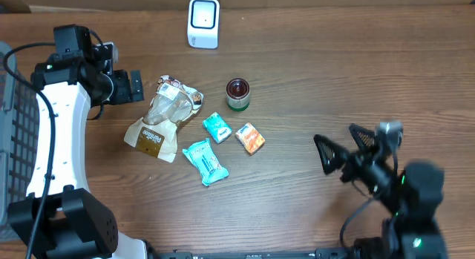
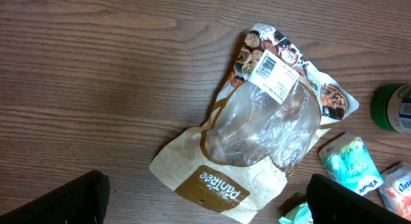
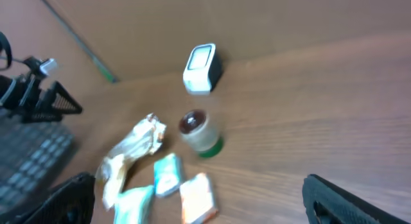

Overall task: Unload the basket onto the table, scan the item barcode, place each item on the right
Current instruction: 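Move the right gripper to the orange Kleenex pack and grasp it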

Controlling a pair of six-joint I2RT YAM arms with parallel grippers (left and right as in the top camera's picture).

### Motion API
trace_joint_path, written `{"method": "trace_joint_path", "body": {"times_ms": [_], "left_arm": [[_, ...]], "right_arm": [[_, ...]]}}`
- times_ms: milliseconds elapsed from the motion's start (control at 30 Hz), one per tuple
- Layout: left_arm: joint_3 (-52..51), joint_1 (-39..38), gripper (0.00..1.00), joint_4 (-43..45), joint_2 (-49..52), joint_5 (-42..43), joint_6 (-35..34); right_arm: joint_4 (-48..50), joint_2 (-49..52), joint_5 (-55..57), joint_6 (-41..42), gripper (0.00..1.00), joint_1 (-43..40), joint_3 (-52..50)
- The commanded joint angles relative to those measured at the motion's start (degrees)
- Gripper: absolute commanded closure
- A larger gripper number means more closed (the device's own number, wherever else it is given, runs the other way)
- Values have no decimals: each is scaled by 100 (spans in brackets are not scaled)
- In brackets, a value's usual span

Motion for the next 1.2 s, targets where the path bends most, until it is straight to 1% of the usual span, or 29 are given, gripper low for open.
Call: {"method": "trace_joint_path", "body": {"times_ms": [0,100,200,300,400,467,533,600,733,867,967,1033,1100,1167], "left_arm": [[85,26,0,4,-68,22,107],[85,26,0,4,-68,22,107],[85,26,0,4,-68,22,107],[85,26,0,4,-68,22,105],[85,26,0,7,-68,22,107],[85,26,0,4,-68,22,105],[85,26,0,4,-68,22,107],[85,26,0,4,-68,22,107],[85,26,1,7,-68,22,107],[85,26,0,4,-68,22,107],[85,26,0,4,-68,22,107],[85,26,1,4,-68,22,105],[85,26,0,4,-68,22,105],[85,26,0,4,-68,22,107]], "right_arm": [[-756,1198,-413,-22,0,-7,1091],[-1674,2284,-431,-164,0,22,1961],[-2500,3401,-422,-811,0,240,2756],[-3045,4485,-391,-1228,0,612,3425],[-3038,5353,-461,-1241,0,938,3768],[-2608,5829,-525,-1207,0,1088,3777],[-2186,6231,-863,-957,0,1180,3770],[-1882,6627,-1163,-876,9,1290,3770],[-1685,7278,-986,-863,28,1604,3770],[-1545,7617,-538,-468,35,1823,3770],[-1449,7742,-476,-393,45,1939,3770],[-1451,7847,-345,-297,49,1985,3770],[-1453,8015,-264,-155,56,1987,3766],[-1453,8113,-356,-142,60,1987,3766]]}}
